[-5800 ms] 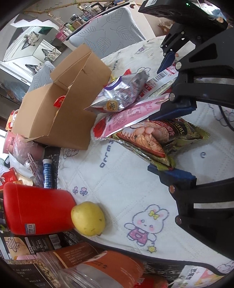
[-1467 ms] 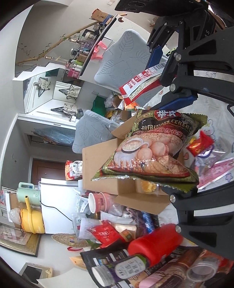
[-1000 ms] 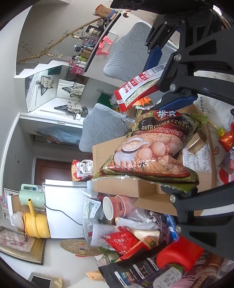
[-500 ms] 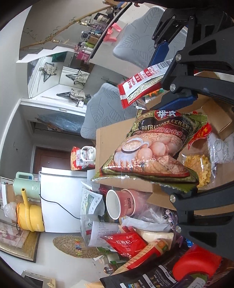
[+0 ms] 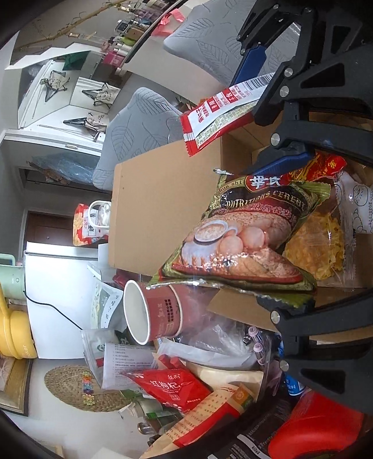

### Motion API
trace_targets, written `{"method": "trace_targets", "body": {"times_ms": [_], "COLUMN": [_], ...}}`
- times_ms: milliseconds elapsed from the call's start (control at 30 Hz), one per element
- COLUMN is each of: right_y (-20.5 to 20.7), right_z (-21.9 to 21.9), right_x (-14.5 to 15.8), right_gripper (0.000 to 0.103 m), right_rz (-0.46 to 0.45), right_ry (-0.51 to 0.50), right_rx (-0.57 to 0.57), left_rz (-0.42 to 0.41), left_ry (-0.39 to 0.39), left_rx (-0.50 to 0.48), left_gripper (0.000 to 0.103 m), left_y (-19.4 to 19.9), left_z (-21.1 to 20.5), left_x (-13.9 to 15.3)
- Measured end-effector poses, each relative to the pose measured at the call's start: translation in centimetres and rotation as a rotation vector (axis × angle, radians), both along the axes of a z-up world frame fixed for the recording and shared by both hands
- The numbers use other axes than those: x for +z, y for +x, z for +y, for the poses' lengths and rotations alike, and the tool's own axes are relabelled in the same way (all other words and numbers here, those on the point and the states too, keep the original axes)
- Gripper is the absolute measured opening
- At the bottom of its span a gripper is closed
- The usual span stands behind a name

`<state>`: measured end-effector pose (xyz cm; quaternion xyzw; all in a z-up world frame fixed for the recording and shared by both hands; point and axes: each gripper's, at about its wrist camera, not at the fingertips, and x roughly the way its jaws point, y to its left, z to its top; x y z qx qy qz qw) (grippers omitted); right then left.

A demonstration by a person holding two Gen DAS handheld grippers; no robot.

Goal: Organize snacks
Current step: 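Carry the cereal bag and strip packet to the box with both tools, then release the cereal bag into the box while the right tool releases the strip packet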

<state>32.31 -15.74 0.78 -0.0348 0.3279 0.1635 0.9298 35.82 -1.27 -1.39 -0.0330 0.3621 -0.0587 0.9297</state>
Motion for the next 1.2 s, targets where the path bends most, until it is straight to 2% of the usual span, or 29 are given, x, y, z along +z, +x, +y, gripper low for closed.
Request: {"method": "trace_targets", "body": {"times_ms": [167,433,733,933,1033,1200], "right_y": [0.9,3.0,4.7,5.1,4.8,3.6], "right_z": [0.3,1.0,0.7,-0.2,-0.9,-1.4], "right_x": [-1.1,-3.1,-5.3,-6.3,-5.9,-4.3], "right_gripper": [0.045,0.045,0.047,0.049,0.050,0.050], "right_rz": [0.047,0.126,0.238,0.294,0.290,0.269], "right_ry": [-0.009,-0.110,-0.157,-0.153,-0.131,-0.094], "right_rx": [0.007,-0.005,-0.025,-0.056,-0.074,-0.078], "left_rz": [0.062,0.170,0.260,0.301,0.289,0.254], "left_ry": [0.020,0.032,0.085,0.068,0.106,0.095], "left_rx": [0.012,-0.004,-0.013,0.012,0.031,0.045], "left_gripper": [0.063,0.063,0.064,0.064,0.065,0.066], "left_y": [1.1,2.5,3.5,3.9,3.6,2.3], "left_z": [-0.1,-0.6,-1.5,-1.6,-2.0,-1.6], "left_x": [-1.7,-4.8,-6.6,-6.1,-5.4,-3.4]}}
